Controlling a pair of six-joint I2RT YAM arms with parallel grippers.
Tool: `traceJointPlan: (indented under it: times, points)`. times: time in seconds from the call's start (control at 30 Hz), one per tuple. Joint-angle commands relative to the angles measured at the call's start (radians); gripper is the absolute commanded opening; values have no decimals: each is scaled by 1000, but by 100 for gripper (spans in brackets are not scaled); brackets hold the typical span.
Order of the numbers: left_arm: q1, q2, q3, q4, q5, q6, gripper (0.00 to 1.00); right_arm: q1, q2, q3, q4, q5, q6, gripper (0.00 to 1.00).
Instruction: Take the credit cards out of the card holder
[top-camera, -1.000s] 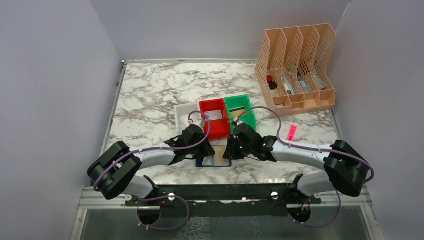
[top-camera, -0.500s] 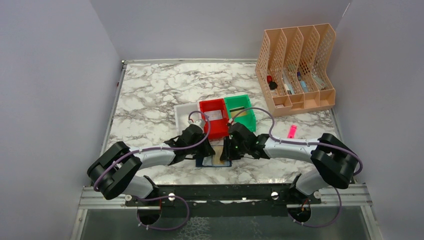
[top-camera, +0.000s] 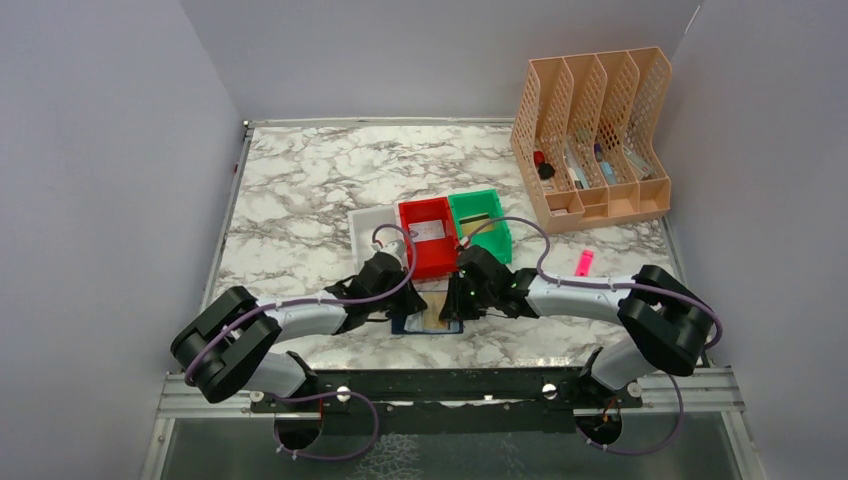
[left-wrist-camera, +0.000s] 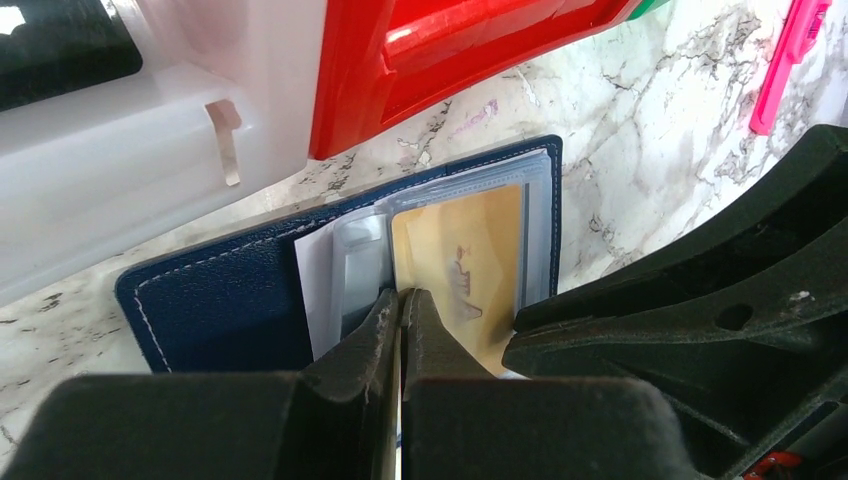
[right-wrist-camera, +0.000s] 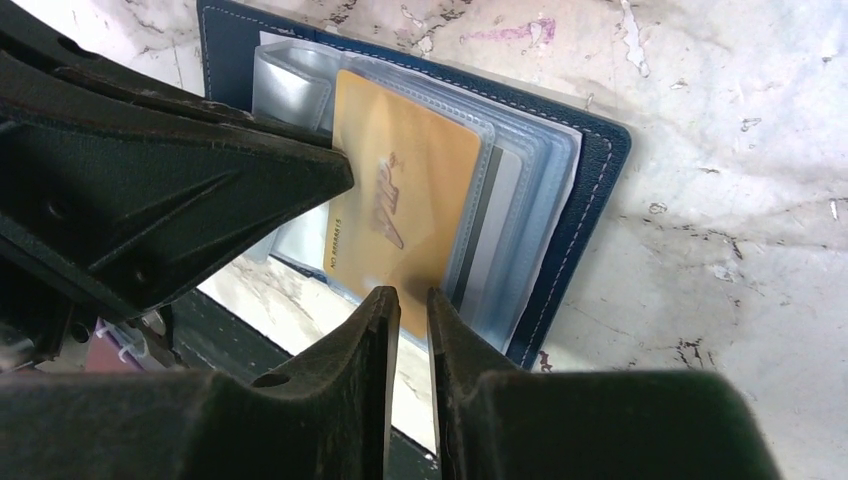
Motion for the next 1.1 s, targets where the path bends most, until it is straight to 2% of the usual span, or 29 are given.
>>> traceJointPlan:
  times: [0.0, 0.4, 0.83, 0.9, 0.97, 1.07]
  points:
    - [-9, 3, -35, -68, 2, 8, 0, 2, 64, -33, -63, 104, 14, 23]
    - [3, -117, -50, -184, -94, 28, 0, 2, 69, -18, -134, 179, 33, 19]
    - [10, -146, -52, -226, -113, 52, 0, 2, 68, -6, -143, 178, 21, 17]
    - [10, -139, -53, -190, -88, 41, 7, 2, 61, -7, -128, 163, 14, 18]
    - [11, -118, -59, -143, -57, 19, 19, 2, 55, -7, -110, 144, 1, 18]
    - [11, -74, -64, -90, -17, -18, 26, 2, 47, -13, -80, 111, -17, 19]
